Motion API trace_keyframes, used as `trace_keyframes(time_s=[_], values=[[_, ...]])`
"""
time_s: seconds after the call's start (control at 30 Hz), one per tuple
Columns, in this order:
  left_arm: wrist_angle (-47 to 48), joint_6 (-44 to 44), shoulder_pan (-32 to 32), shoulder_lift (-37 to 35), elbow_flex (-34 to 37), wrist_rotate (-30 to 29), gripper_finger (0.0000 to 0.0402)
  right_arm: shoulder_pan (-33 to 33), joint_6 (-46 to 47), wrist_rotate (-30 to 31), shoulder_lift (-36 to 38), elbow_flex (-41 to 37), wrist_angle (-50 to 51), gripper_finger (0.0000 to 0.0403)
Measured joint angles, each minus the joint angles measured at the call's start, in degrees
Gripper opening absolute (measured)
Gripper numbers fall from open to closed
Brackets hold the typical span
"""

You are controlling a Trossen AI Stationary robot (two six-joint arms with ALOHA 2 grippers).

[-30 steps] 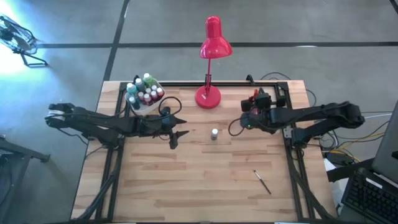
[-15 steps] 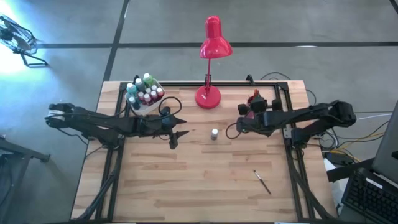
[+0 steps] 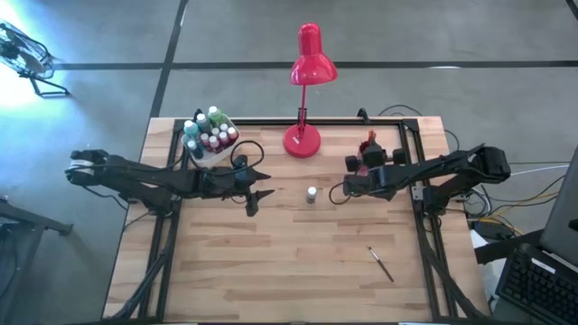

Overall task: Pick & Place Paint Supplies
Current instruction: Put the gold paintbrush into the pink cup, then put the silver paintbrush into the pink cup

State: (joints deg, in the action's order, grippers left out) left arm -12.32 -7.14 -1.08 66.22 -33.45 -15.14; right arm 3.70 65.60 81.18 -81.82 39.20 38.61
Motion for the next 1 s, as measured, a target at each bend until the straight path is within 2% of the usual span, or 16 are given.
trace_keyframes(time_s=[0.3, 0.67, 1.0], values=[[0.00, -0.37, 0.00, 0.00, 0.02, 0.02, 0.0232, -0.03, -3.30, -0.26, 0.03, 0.70, -0.76, 0.0019], [-0.02, -0.48, 0.00, 0.00, 0.02, 0.02, 0.0232, -0.04, -6.05, -0.81, 2.32, 1.10, -1.43, 0.0122], [-0.11, -1.93, 0.00, 0.00, 0.02, 0.04, 0.0232, -0.07, -22.09, -1.04, 9.50, 8.57, -1.72, 0.0181]])
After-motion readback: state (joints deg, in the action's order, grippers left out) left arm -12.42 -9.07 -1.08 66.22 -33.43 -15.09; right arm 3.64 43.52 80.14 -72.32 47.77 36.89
